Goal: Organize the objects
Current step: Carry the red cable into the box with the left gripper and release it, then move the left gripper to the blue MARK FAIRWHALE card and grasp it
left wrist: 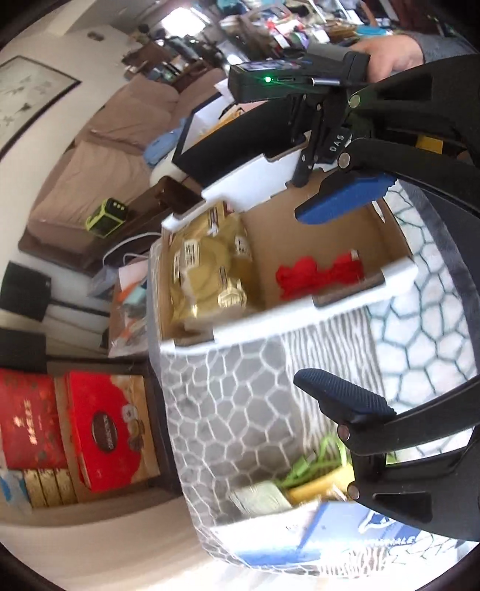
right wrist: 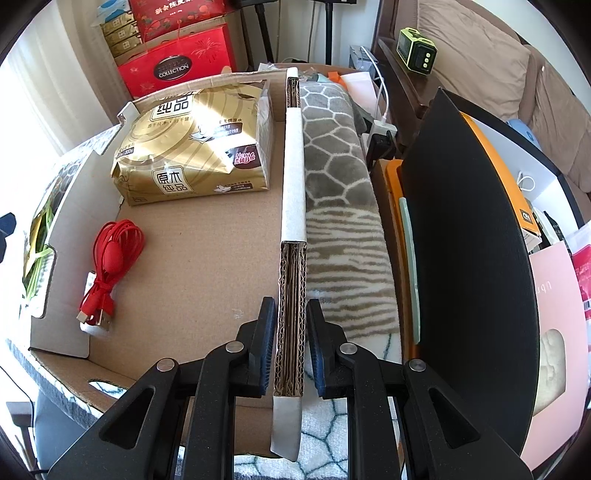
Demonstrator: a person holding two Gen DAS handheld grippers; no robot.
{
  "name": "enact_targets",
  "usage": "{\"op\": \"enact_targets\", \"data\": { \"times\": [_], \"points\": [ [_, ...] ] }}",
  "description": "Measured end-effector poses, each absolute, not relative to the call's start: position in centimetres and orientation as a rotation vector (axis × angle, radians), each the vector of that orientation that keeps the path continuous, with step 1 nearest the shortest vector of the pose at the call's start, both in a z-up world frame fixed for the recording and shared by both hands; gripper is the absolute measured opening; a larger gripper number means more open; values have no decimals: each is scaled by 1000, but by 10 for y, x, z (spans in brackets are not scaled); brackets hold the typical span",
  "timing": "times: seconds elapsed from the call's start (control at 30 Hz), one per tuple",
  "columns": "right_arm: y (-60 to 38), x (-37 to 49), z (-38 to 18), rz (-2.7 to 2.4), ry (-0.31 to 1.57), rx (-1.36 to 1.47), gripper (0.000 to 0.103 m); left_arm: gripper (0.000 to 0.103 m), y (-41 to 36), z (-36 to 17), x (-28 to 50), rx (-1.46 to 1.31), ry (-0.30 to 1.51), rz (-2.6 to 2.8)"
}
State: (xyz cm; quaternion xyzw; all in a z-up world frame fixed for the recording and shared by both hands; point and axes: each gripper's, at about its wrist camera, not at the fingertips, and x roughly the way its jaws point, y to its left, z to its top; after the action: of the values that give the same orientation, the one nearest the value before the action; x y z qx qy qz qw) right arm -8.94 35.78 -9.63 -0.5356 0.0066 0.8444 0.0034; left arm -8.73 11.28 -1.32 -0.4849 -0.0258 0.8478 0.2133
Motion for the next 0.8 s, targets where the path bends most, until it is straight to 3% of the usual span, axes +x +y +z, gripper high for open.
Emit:
{"op": "enact_targets", "data": {
  "times": [0.53,0.8],
  "points": [
    [359,-88,-95,2650,29,-1678,17,78,-42,-38,-90,-1505,-93,2544],
    [357,-88,-95,2651,29,-1679,16,78,-110,-53,-93,-1523,-197,2442]
  ]
}}
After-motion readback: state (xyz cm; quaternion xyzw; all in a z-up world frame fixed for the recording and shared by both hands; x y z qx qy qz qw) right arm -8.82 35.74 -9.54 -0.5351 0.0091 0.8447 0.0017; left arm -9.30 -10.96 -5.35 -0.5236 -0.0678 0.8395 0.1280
